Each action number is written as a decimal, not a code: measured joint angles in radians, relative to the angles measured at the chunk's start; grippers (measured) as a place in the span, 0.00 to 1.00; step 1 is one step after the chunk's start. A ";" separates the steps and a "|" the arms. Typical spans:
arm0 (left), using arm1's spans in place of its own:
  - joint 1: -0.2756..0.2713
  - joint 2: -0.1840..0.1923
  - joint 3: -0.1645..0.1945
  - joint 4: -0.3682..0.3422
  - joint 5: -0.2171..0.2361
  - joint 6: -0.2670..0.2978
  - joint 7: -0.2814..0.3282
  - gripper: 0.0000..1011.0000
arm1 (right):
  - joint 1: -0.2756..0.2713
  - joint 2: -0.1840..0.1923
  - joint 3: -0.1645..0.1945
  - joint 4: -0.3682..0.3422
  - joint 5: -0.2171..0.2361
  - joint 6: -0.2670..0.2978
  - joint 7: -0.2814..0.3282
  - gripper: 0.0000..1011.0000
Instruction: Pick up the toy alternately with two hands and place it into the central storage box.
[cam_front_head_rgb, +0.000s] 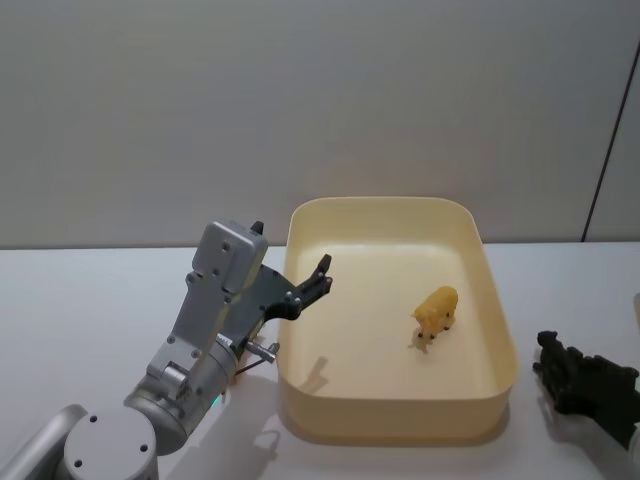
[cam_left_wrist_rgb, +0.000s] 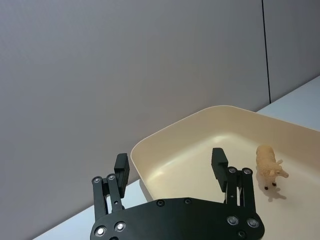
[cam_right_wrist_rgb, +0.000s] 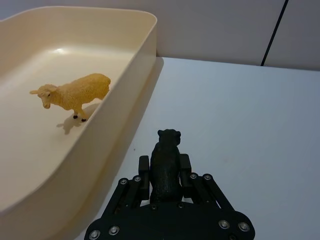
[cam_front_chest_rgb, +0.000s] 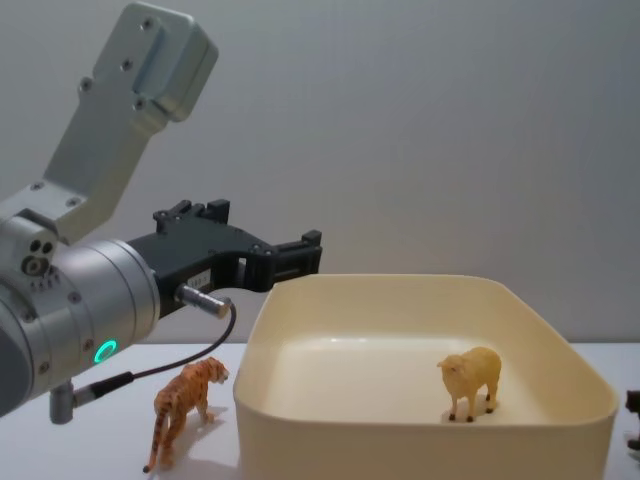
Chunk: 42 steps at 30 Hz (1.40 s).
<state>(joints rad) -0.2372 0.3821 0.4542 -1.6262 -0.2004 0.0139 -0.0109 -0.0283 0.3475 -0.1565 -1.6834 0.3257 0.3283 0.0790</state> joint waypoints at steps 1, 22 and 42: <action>0.000 0.000 0.000 0.000 0.000 0.000 0.000 0.99 | -0.001 0.001 0.000 -0.002 -0.001 -0.006 -0.001 0.32; 0.000 0.000 0.000 0.000 0.000 0.000 0.000 0.99 | 0.018 0.022 0.011 -0.080 -0.041 -0.147 0.100 0.32; 0.000 0.000 0.000 0.000 0.000 0.000 0.000 0.99 | 0.233 -0.068 -0.047 0.021 -0.060 -0.054 0.347 0.36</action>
<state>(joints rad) -0.2372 0.3821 0.4542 -1.6262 -0.2004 0.0139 -0.0109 0.2048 0.2791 -0.2032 -1.6628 0.2657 0.2739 0.4264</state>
